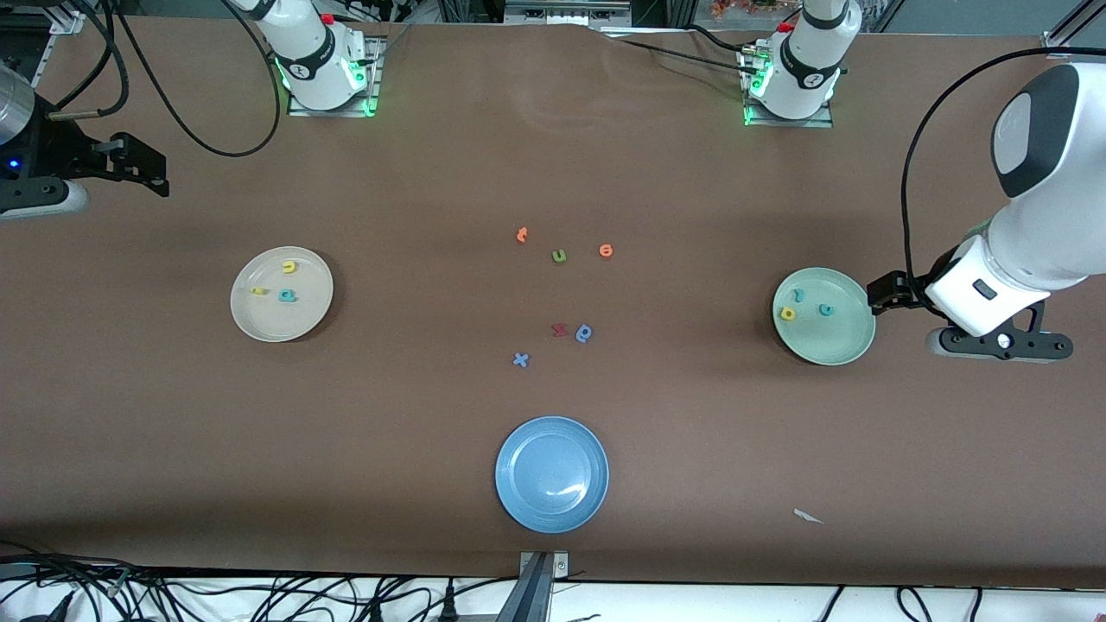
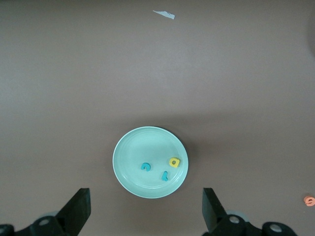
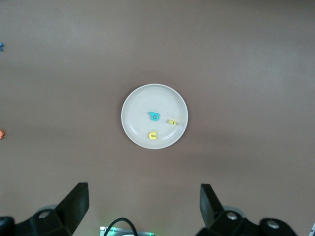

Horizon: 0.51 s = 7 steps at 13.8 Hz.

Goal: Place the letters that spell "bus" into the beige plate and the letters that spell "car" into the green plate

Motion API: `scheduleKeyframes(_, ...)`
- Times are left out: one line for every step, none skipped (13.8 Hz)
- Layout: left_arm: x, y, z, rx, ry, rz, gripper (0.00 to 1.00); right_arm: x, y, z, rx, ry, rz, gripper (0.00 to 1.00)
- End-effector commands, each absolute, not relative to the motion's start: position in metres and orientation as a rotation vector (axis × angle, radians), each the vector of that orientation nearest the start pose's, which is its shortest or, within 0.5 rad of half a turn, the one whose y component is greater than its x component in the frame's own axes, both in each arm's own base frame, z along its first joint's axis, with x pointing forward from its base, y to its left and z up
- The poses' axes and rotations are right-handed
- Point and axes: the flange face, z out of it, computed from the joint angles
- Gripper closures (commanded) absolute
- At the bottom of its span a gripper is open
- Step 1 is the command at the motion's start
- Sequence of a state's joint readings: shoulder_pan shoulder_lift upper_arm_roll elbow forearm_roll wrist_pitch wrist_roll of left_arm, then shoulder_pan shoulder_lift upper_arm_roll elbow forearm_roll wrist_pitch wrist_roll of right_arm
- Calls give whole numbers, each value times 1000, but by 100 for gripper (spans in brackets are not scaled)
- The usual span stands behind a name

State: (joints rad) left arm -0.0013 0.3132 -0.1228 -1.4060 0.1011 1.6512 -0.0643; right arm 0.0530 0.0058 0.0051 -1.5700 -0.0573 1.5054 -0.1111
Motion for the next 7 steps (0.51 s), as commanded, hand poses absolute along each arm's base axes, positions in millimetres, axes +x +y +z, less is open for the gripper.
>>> scheduleKeyframes(646,-58,528,-3058,134,69,0,552,17,633,-3179,-213,71,0)
scheduleKeyframes(646,-58,527,-3058,134,72,0,552,16,639,-3176,-213,49,0)
scheduleKeyframes(647,-58,526,-3058,132,74,0,552,17,640,-3177,-220,46,0)
scheduleKeyframes(646,-58,527,-3058,131,72,0,555,19,635,-3177,-228,61,0)
scheduleKeyframes(647,-58,526,-3058,134,74,0,555,21,634,-3176,-230,73,0)
scheduleKeyframes(646,-58,527,-3058,131,74,0,555,21,633,-3176,-227,75,0)
scheduleKeyframes(646,-58,527,-3058,131,72,0,555,17,633,-3175,-215,78,0)
